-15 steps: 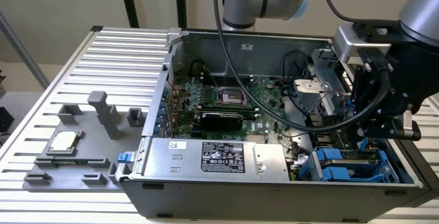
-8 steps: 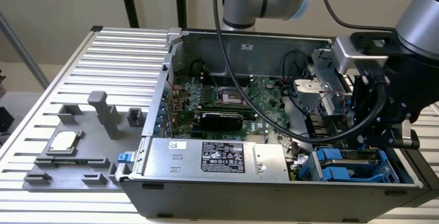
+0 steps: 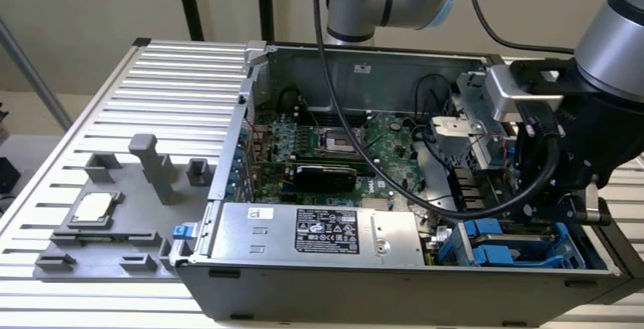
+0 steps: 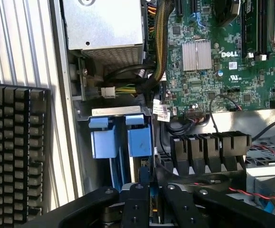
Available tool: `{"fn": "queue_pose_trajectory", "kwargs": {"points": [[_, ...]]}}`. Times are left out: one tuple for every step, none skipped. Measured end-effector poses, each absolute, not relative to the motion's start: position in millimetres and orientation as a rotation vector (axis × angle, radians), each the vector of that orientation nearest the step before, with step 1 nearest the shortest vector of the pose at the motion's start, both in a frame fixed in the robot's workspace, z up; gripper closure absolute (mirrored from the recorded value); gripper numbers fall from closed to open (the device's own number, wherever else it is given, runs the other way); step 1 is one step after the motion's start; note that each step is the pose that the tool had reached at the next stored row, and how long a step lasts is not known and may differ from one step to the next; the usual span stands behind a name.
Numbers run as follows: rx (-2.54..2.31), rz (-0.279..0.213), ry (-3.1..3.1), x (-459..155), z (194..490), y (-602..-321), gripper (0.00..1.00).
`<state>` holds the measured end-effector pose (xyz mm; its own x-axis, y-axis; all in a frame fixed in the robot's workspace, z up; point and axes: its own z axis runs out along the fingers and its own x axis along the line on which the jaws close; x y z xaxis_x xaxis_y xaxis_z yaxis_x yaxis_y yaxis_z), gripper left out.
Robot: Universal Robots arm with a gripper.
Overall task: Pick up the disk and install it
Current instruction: 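Insert the second disk wire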
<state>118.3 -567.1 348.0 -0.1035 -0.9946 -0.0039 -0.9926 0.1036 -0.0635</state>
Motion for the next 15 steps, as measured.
{"fn": "queue_pose_trajectory", "kwargs": {"points": [[-2.072, -0.071, 2.298, 118.6, 347.0, -567.2, 0.83], [-2.071, -0.072, 2.297, 118.8, 346.2, -567.2, 0.83], [-2.071, -0.072, 2.297, 119.0, 346.0, -567.3, 0.83], [-2.071, -0.073, 2.297, 119.0, 345.8, -567.4, 0.83], [-2.071, -0.073, 2.297, 119.1, 345.4, -567.5, 0.83], [-2.071, -0.073, 2.296, 119.1, 345.0, -567.6, 0.83], [-2.071, -0.073, 2.296, 119.3, 344.7, -567.8, 0.83], [-2.071, -0.073, 2.296, 119.4, 344.3, -568.0, 0.83], [-2.071, -0.073, 2.296, 119.6, 344.0, -568.2, 0.83], [-2.071, -0.073, 2.296, 119.9, 343.7, -568.4, 0.83], [-2.071, -0.073, 2.296, 120.2, 343.4, -568.7, 0.83], [-2.071, -0.073, 2.296, 120.3, 343.1, -568.9, 0.83], [-2.071, -0.073, 2.296, 120.4, 342.8, -569.0, 0.83], [-2.071, -0.073, 2.296, 120.5, 342.3, -569.1, 0.83], [-2.071, -0.074, 2.296, 120.5, 341.7, -569.2, 0.83]]}}
